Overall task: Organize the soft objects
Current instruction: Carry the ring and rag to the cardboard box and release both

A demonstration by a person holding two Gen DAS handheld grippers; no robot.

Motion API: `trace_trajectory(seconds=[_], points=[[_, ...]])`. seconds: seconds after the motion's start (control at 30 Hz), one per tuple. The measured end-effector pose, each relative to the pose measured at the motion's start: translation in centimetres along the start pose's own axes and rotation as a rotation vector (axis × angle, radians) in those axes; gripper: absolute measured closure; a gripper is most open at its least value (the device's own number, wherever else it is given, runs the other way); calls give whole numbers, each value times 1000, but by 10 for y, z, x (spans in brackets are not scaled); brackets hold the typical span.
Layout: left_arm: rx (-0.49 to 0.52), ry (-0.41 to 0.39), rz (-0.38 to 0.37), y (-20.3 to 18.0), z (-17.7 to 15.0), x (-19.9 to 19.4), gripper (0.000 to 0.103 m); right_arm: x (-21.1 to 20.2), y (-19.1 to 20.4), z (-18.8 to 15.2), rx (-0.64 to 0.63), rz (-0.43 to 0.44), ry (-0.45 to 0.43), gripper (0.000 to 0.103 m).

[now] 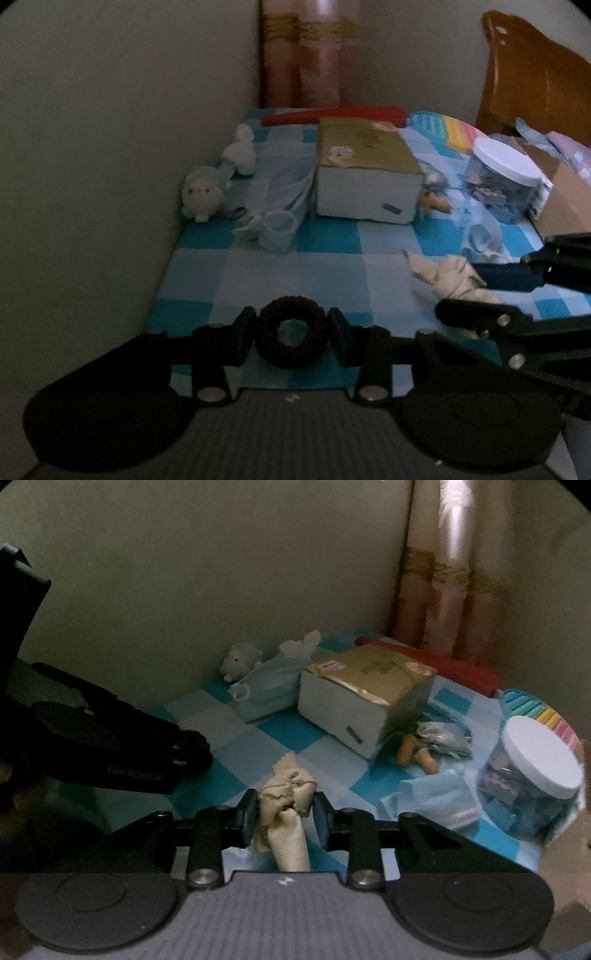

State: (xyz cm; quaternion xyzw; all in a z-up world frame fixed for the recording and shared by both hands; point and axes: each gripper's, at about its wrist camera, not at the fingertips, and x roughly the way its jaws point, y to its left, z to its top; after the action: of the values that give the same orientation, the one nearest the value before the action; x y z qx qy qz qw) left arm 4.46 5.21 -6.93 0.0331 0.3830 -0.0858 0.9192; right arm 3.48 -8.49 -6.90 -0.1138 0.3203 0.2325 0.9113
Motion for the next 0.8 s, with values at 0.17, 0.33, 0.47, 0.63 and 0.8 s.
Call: trace_trajectory(seconds=[0.17,0.33,0.47,0.63,0.8], points=[[32,-10,-36,-10,7,-16,62,-25,-16,-1,25,-40,4,67],[62,-28,-88,-25,18,-29,62,-58,-45,-2,76,-101,8,67],[96,-50,-111,-39,29,-37,62,-88,-77,0,108,-188,-17,66],[134,-76,-156,-64,43,-43,62,-111,-122,-4,121,-322,-21,66],[193,-98,-207,-96,61,-43,62,-115,-161,-18,174,-390,19,66]])
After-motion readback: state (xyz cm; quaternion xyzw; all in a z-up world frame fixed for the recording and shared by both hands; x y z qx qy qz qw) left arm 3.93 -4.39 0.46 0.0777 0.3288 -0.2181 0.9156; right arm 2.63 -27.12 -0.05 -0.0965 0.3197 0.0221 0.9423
